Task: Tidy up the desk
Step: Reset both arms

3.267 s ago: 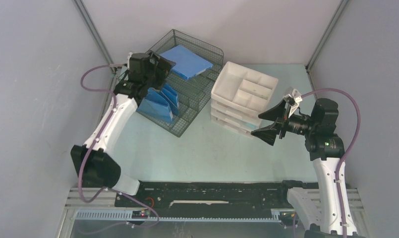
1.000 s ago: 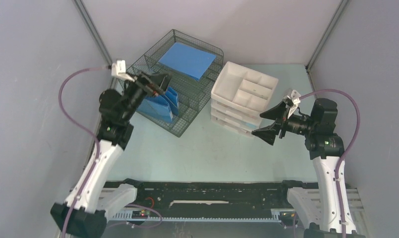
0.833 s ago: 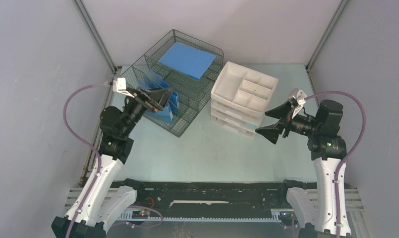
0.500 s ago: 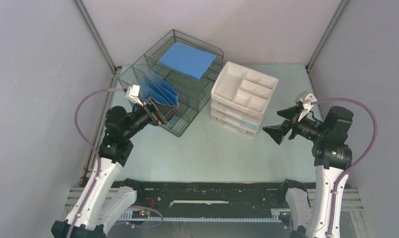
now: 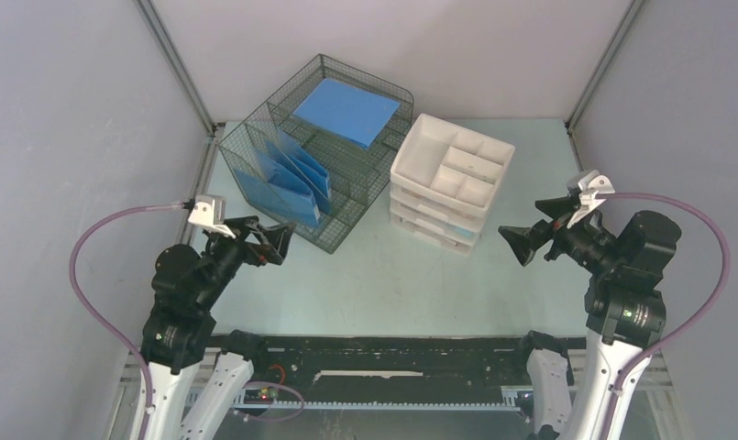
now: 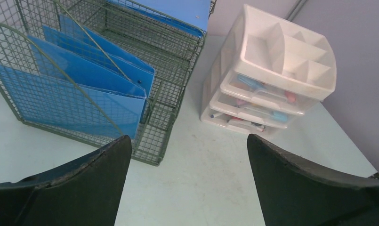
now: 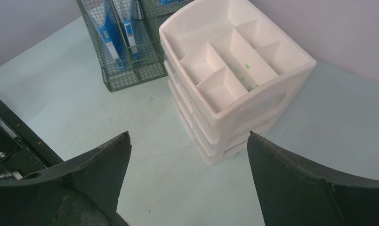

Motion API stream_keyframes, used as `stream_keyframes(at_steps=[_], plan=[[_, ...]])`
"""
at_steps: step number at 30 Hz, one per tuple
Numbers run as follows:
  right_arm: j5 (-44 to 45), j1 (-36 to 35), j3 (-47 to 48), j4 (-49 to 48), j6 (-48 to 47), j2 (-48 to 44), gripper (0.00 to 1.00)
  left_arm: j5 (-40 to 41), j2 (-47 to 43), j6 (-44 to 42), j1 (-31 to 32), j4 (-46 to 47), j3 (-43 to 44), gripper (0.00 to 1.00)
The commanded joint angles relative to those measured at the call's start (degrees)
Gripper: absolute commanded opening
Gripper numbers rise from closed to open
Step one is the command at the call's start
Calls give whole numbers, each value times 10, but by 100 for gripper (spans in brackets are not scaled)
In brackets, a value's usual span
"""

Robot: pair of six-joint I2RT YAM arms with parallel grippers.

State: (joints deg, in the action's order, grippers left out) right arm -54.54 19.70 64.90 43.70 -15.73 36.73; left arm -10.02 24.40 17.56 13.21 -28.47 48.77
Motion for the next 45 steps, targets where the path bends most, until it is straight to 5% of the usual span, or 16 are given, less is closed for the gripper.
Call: stream_keyframes(at_steps=[1,15,45], plan=[[-20,5,19,24,30,-16,100,12,-15,-33,-4,-21,28,100],[-30,9,25,10,120,-46,100,-15,-53,-7,-5,-20,33,100],[-49,1,15,16,88,-53,100,-35,-111,31,-4,44,-40,100]])
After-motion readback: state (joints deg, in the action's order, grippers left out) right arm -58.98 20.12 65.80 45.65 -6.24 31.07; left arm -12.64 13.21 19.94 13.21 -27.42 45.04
